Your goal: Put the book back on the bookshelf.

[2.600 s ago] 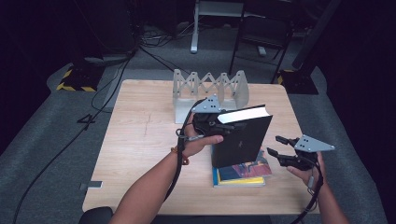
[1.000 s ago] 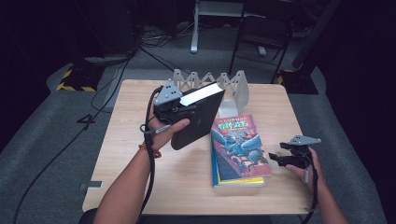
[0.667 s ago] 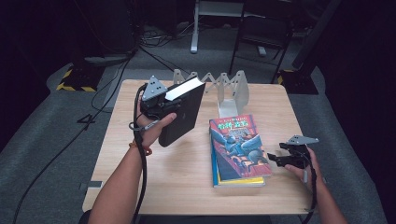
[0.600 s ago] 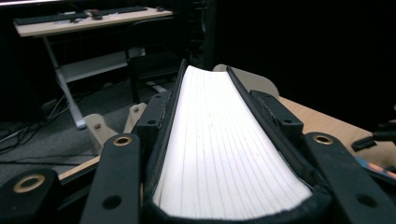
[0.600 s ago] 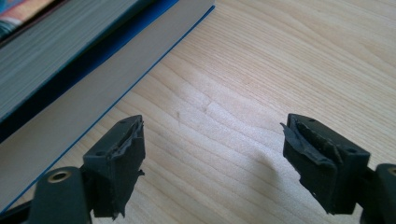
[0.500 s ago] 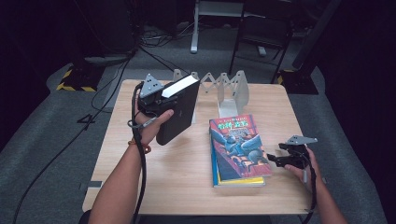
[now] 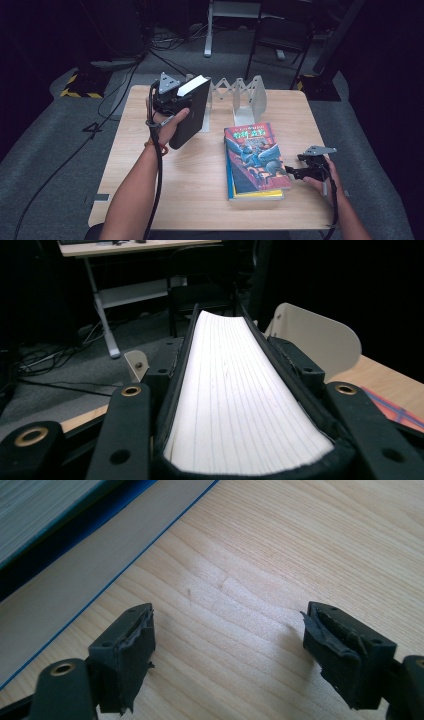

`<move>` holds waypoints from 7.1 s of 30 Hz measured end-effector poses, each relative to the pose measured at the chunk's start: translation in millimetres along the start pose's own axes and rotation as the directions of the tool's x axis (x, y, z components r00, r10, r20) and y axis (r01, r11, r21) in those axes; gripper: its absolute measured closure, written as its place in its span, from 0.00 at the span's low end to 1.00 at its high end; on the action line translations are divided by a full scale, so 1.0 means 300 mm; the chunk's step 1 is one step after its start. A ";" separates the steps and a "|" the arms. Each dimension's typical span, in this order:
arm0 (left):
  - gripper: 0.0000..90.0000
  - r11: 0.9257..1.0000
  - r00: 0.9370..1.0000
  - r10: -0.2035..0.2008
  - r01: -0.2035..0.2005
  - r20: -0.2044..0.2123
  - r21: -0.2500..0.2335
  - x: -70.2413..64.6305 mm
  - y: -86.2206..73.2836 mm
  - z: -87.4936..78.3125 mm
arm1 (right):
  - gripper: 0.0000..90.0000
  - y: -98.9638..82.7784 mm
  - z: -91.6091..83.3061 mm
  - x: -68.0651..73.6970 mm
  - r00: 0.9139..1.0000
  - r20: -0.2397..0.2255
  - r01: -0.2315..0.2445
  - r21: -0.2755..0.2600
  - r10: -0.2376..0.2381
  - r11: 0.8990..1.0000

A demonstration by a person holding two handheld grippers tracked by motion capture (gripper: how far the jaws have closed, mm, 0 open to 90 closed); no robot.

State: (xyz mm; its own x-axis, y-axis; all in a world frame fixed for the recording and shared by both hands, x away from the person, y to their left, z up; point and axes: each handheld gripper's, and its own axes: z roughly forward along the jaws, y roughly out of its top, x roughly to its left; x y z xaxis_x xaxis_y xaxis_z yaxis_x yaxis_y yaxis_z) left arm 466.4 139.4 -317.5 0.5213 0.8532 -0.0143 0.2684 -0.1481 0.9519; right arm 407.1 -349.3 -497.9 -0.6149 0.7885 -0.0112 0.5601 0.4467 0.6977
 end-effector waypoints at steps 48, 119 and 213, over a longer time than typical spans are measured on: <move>0.57 0.990 0.973 -0.134 0.123 -0.188 -0.069 0.016 -0.089 0.273 | 0.26 0.006 0.003 0.013 0.999 -0.007 0.036 -0.002 -0.036 0.999; 0.36 0.998 0.959 -0.058 0.055 -0.276 -0.019 -0.039 -0.173 0.239 | 0.26 0.010 0.002 0.024 0.999 -0.020 0.050 0.008 -0.050 0.999; 0.19 0.843 0.911 0.124 -0.306 0.393 0.443 -0.167 -0.683 -0.115 | 0.42 0.108 -0.224 0.134 0.975 -0.143 0.154 -0.111 -0.169 0.982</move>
State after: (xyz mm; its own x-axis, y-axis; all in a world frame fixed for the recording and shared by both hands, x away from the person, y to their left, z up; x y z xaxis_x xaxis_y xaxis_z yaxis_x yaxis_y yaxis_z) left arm 357.4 144.3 -501.2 0.8265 0.5627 -0.0147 0.4253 -0.6071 0.6712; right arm 363.1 -331.5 -427.7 -0.7733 0.6334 -0.0265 0.3939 0.5129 0.7628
